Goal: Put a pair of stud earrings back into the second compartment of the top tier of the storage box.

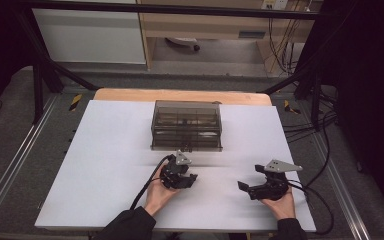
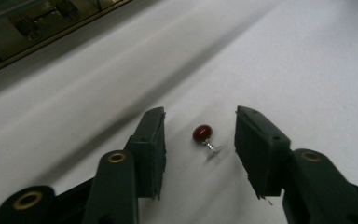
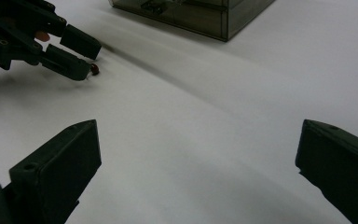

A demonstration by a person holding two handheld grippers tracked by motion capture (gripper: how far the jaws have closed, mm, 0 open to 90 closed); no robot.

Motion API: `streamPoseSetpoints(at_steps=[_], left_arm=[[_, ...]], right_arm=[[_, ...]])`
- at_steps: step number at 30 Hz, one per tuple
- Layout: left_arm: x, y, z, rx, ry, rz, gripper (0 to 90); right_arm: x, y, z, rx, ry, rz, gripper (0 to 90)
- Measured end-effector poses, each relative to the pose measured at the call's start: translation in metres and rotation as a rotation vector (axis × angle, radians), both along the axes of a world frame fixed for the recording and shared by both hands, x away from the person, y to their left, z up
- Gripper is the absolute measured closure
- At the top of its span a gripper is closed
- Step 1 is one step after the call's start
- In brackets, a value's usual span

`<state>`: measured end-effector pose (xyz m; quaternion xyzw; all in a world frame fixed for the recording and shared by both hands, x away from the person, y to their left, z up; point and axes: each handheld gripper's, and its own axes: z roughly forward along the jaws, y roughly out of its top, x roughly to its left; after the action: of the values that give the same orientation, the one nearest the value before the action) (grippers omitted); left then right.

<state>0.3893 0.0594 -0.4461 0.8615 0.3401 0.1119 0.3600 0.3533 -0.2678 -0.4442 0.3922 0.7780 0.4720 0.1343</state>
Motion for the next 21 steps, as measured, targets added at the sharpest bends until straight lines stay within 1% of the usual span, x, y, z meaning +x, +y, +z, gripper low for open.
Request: streamPoseSetpoints(at_steps=[1,2,3,4,5,9,10,12,13,18,21], left_arm=[[0.0002,0.0,-0.0003,0.001,-0.002,-0.002,54.5],[-0.0003,-0.0004,-0.0008,-0.001,0.003,0.003,57.5],[-0.0004,-0.0005,-0.001,-0.002,0.005,0.003,57.5],[-0.0006,-0.0007,-0.0013,-0.003,0.01,0.001,59.8],[-0.0008,-0.001,-0.0013,0.0,0.007,-0.001,59.8],[-0.0015,-0.0014,-0.0014,0.0,0.006,0.001,65.3],[-0.0017,-0.0015,-0.0016,0.001,0.003,0.004,65.3],[-0.002,-0.0014,-0.0017,0.006,-0.002,0.006,69.8],[-0.0018,-0.0012,-0.0017,0.008,-0.007,0.004,69.8],[-0.0026,-0.0009,-0.0018,0.017,-0.005,0.009,76.3],[-0.0021,-0.0003,-0.0016,0.024,-0.006,0.004,78.0]], right_arm=[[0.0,0.0,0.0,0.0,0.0,0.0,0.6],[0.0001,0.0,0.0,-0.001,-0.001,0.001,0.6],[0.0001,0.0,0.0,-0.001,-0.001,0.001,0.6],[0.0,0.0001,-0.0001,0.0,0.001,0.0,0.6],[0.0,0.0001,-0.0001,0.0,0.001,0.0,0.6],[0.0001,0.0,0.0,0.001,-0.001,0.0,0.6],[0.0001,0.0,0.0,0.001,-0.001,0.0,0.6],[0.0001,0.0,0.0,0.001,0.0,0.0,0.6],[0.0001,0.0,0.0,0.001,0.0,0.0,0.6],[0.0,0.0,0.0,0.001,0.001,-0.001,0.6],[0.0,0.0001,0.0,0.001,0.001,-0.001,0.6]])
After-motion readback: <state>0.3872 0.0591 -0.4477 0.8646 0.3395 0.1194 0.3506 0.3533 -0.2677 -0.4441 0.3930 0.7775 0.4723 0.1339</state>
